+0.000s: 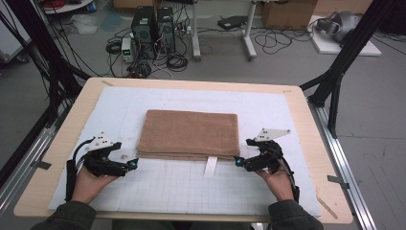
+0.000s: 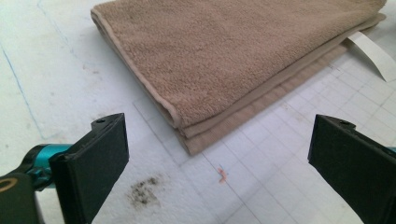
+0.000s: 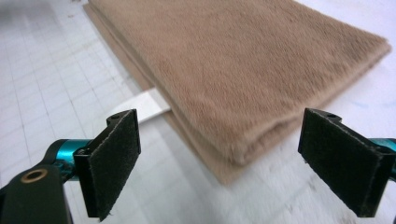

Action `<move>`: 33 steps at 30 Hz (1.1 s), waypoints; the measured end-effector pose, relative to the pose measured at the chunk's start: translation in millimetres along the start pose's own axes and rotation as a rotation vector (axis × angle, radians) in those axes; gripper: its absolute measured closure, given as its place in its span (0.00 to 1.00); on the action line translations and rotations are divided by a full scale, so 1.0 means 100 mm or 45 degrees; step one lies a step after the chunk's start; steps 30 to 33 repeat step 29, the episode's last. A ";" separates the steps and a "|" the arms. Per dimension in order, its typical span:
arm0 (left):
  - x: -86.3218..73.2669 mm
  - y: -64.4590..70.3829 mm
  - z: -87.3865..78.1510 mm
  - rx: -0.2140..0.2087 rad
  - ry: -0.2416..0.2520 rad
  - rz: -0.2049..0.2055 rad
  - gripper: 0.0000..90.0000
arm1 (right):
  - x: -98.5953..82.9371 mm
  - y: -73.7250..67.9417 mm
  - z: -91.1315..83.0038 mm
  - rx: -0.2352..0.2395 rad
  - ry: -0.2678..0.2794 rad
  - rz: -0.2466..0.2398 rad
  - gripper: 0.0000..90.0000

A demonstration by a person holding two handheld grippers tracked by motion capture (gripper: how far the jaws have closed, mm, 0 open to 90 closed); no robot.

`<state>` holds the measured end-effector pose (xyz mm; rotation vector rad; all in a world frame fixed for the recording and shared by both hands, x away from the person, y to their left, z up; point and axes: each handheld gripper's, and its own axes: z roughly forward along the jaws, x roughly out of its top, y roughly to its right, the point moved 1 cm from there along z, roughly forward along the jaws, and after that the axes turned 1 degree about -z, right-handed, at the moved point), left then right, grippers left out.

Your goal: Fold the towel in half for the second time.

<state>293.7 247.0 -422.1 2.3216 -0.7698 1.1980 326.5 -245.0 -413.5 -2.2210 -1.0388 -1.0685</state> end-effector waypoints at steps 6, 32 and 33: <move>-0.09 0.02 -0.03 0.000 -0.005 -0.011 0.06 | -0.14 0.00 -0.11 -0.018 0.005 0.016 0.13; -0.26 0.08 -0.29 -0.002 0.051 -0.031 0.06 | -0.30 -0.21 -0.29 -0.016 0.034 0.001 0.13; -0.26 0.08 -0.29 -0.002 0.051 -0.031 0.06 | -0.30 -0.21 -0.29 -0.016 0.034 0.001 0.13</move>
